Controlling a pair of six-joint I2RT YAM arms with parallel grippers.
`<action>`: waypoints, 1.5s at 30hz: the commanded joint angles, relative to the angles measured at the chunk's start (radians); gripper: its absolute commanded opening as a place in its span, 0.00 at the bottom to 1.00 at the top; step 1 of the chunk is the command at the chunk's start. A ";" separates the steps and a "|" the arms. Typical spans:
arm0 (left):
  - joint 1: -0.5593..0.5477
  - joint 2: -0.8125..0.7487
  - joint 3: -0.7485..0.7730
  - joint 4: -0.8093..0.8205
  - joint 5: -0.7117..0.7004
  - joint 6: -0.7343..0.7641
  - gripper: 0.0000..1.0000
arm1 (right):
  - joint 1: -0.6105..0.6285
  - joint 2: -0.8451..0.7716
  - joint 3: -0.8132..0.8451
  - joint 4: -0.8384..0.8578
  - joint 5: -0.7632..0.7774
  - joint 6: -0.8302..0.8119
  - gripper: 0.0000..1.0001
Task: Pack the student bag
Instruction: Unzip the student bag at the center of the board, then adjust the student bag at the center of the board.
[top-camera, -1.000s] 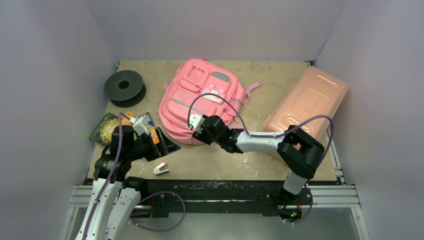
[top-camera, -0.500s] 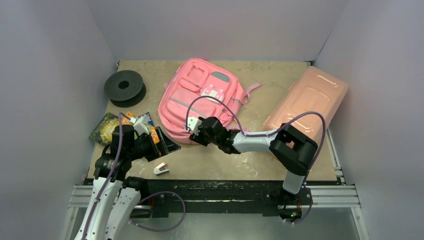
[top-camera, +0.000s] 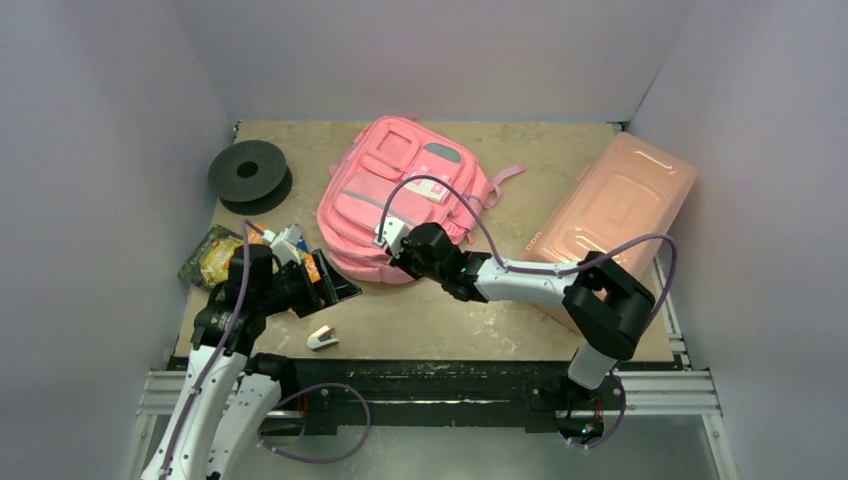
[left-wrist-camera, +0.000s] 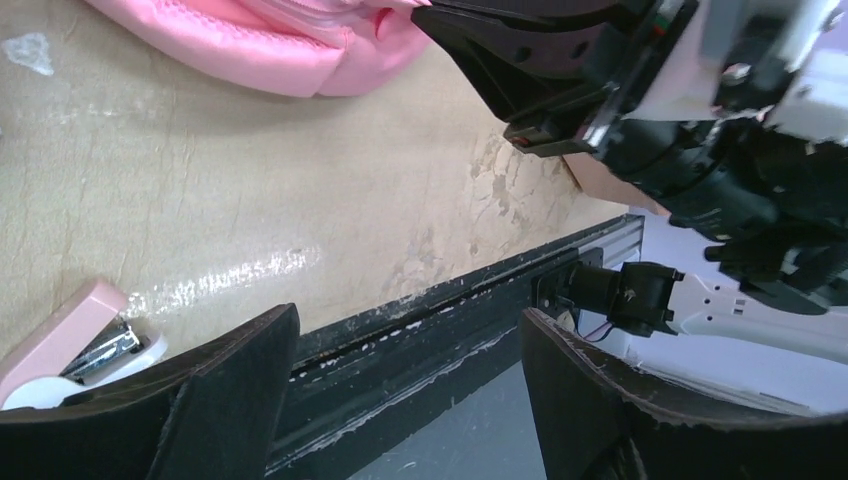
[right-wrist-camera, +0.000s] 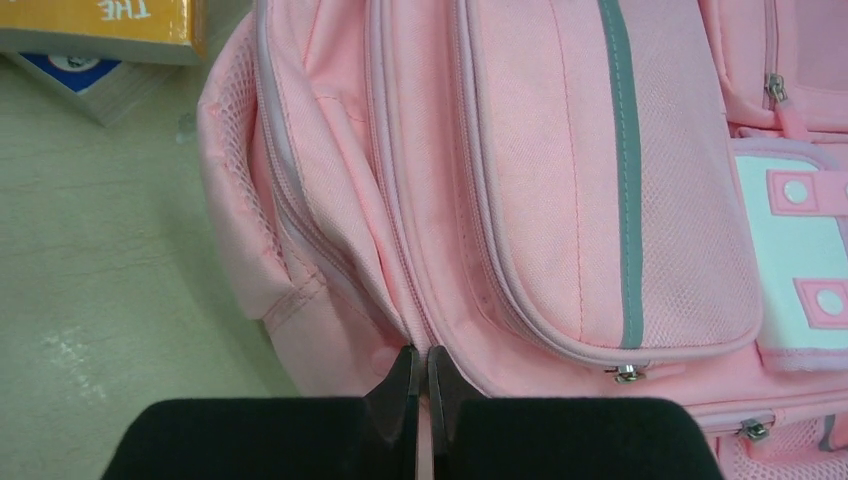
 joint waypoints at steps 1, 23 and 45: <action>-0.054 0.050 -0.022 0.162 -0.022 0.009 0.77 | -0.065 -0.102 0.049 -0.038 -0.163 0.165 0.00; -0.367 0.453 0.269 0.237 -0.444 -0.297 0.76 | -0.200 -0.214 0.139 -0.149 -0.456 0.316 0.00; -0.294 0.671 0.435 0.066 -0.520 -0.420 0.00 | -0.071 -0.287 0.028 -0.012 -0.318 0.032 0.00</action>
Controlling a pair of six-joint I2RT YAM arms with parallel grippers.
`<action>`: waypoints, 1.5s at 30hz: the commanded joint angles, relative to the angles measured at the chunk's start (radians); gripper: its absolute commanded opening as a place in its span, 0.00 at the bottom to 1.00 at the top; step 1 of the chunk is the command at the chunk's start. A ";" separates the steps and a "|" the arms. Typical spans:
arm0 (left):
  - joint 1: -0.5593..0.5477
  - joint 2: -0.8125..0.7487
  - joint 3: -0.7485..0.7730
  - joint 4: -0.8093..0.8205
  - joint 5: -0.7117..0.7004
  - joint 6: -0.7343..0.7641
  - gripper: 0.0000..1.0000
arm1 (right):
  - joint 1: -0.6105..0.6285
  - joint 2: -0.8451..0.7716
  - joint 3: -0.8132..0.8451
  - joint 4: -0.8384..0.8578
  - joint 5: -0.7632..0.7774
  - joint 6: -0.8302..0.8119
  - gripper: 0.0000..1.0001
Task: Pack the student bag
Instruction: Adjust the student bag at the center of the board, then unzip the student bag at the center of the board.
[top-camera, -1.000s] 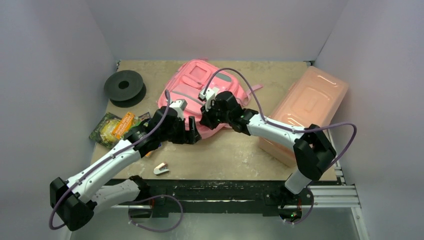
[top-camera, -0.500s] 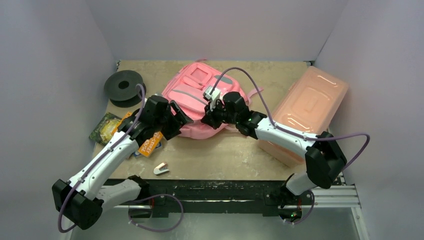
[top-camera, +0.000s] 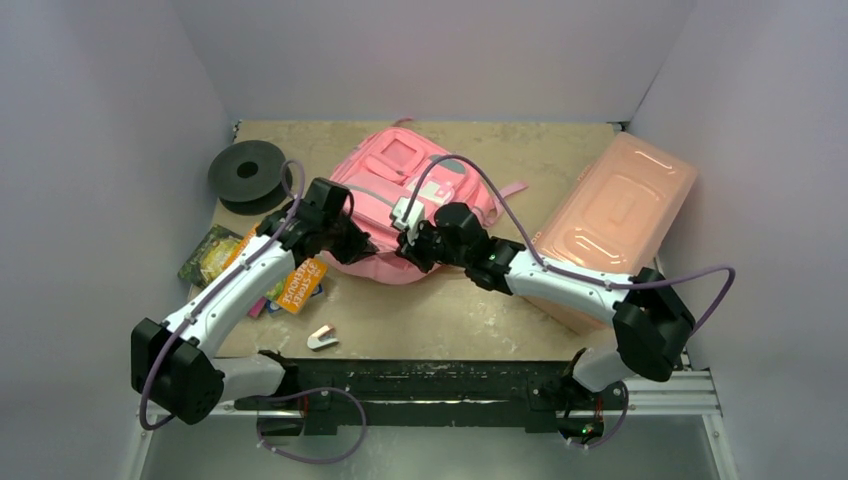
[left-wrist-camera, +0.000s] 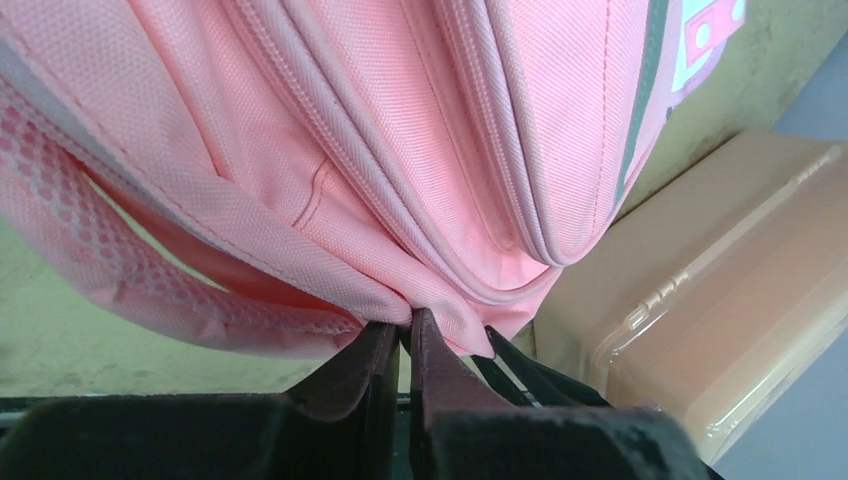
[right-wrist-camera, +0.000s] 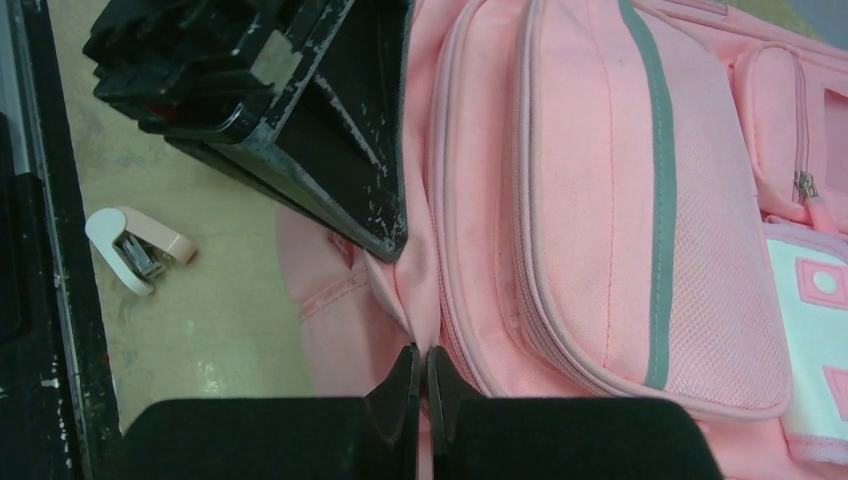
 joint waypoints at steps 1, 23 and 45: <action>0.007 -0.023 0.062 -0.007 -0.052 0.152 0.00 | 0.016 -0.062 0.012 0.116 0.042 -0.113 0.00; 0.021 -0.100 0.069 0.001 0.070 0.278 0.00 | -0.044 -0.017 -0.093 0.227 0.134 -0.214 0.52; -0.213 -0.404 -0.113 0.228 0.002 0.521 0.75 | -0.230 0.194 0.308 -0.269 -0.266 0.322 0.00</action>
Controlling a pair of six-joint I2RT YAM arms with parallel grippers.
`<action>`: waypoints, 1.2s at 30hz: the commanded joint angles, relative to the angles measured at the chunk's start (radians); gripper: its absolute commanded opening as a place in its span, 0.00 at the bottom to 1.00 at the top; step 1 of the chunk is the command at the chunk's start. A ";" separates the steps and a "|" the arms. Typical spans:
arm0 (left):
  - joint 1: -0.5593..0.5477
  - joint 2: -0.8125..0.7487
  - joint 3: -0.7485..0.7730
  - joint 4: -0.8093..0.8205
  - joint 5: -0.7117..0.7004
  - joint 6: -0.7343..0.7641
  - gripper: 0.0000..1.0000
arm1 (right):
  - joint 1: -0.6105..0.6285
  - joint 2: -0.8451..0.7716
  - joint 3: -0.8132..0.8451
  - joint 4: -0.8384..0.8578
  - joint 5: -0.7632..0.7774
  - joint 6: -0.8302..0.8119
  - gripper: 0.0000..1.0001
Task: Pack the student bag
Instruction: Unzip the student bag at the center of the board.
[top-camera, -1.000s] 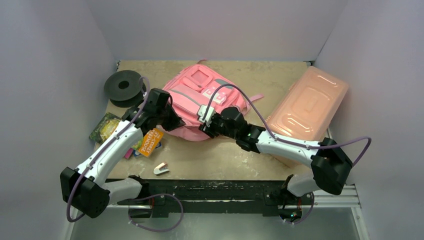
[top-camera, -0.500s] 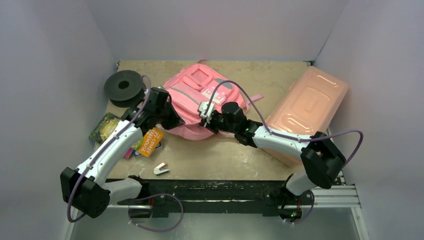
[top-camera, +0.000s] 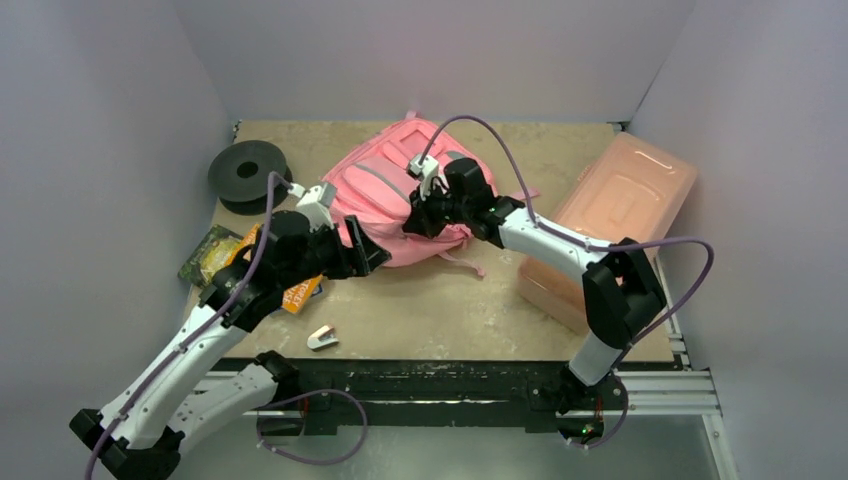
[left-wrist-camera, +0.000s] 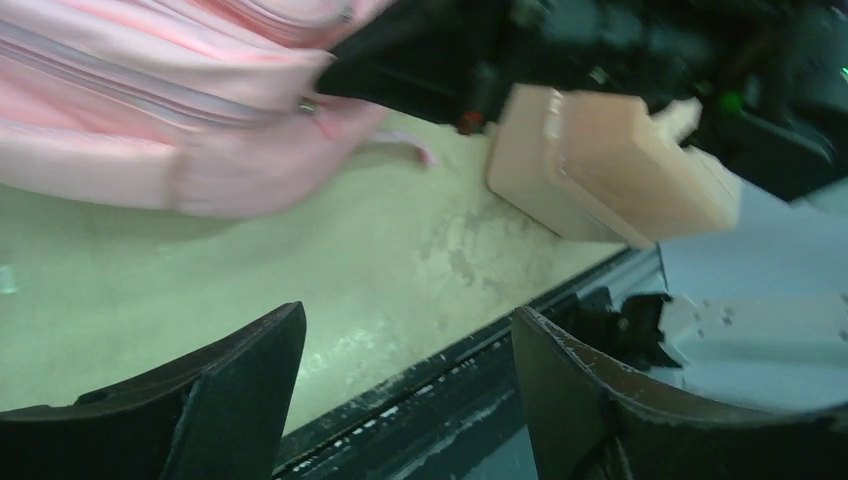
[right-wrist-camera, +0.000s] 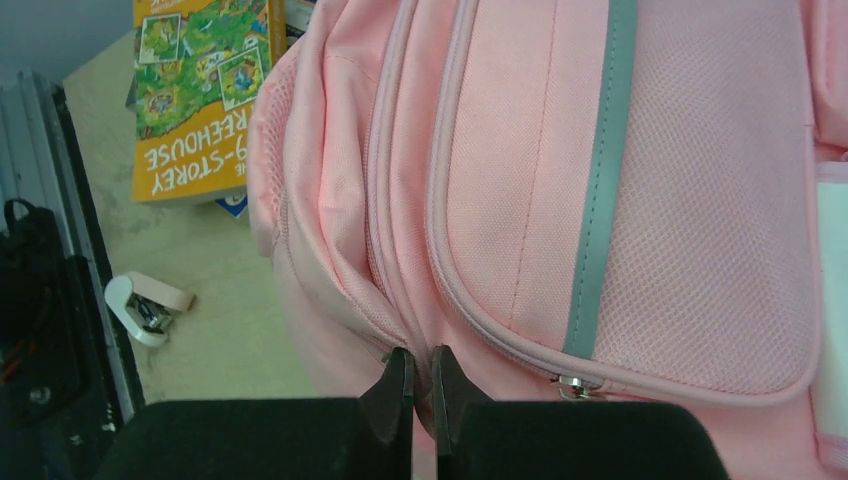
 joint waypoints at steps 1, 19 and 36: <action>-0.197 0.003 -0.036 0.131 -0.107 -0.046 0.72 | -0.007 0.025 0.144 -0.178 -0.016 0.231 0.00; -0.347 0.331 -0.055 0.301 -0.560 -0.235 0.38 | -0.010 -0.020 0.193 -0.236 0.026 0.569 0.00; -0.358 0.488 -0.015 0.333 -0.637 -0.246 0.30 | -0.009 -0.036 0.183 -0.239 0.049 0.559 0.00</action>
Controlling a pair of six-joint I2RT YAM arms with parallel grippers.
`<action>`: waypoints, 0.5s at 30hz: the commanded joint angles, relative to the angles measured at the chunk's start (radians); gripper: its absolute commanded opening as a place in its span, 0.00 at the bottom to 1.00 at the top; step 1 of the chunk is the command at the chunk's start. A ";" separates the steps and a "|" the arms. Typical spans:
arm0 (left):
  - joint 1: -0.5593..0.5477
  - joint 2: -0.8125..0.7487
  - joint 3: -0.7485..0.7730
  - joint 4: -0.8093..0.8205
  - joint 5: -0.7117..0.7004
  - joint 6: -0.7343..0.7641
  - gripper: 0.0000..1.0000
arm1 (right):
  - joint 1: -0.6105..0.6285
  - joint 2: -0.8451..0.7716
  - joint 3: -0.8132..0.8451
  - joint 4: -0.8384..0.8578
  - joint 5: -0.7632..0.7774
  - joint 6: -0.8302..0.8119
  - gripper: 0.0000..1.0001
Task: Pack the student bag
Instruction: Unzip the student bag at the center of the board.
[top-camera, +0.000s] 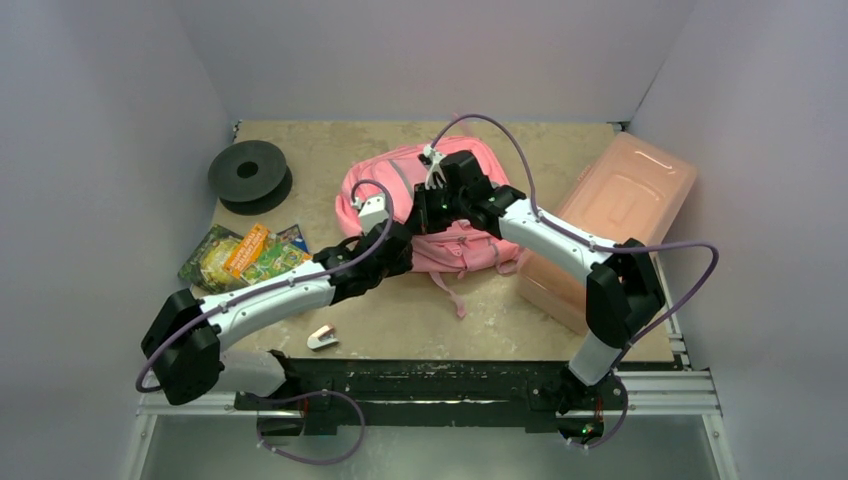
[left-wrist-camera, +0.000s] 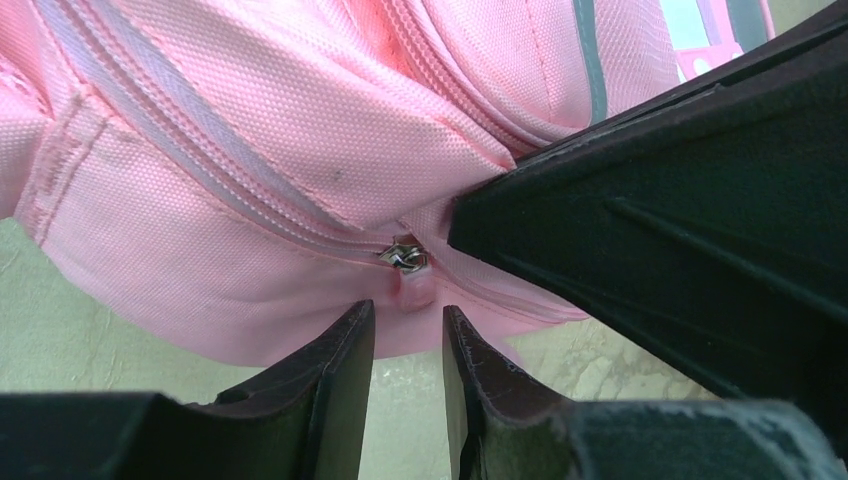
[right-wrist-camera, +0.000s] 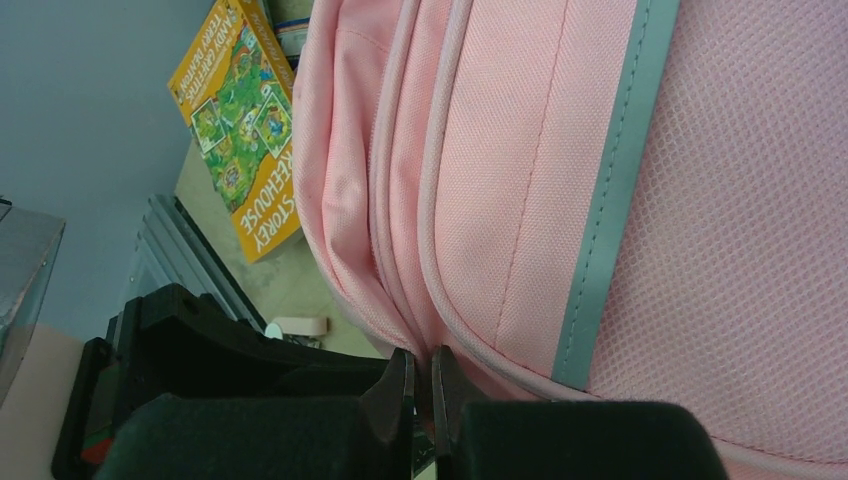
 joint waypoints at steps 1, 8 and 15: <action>-0.006 0.033 0.058 0.036 -0.045 -0.003 0.29 | -0.005 -0.074 0.013 0.030 0.004 0.052 0.00; -0.007 0.081 0.113 -0.015 -0.075 -0.010 0.27 | -0.004 -0.077 -0.003 0.036 -0.004 0.048 0.00; -0.007 0.105 0.143 -0.063 -0.146 -0.025 0.29 | 0.000 -0.081 -0.007 0.034 -0.012 0.041 0.00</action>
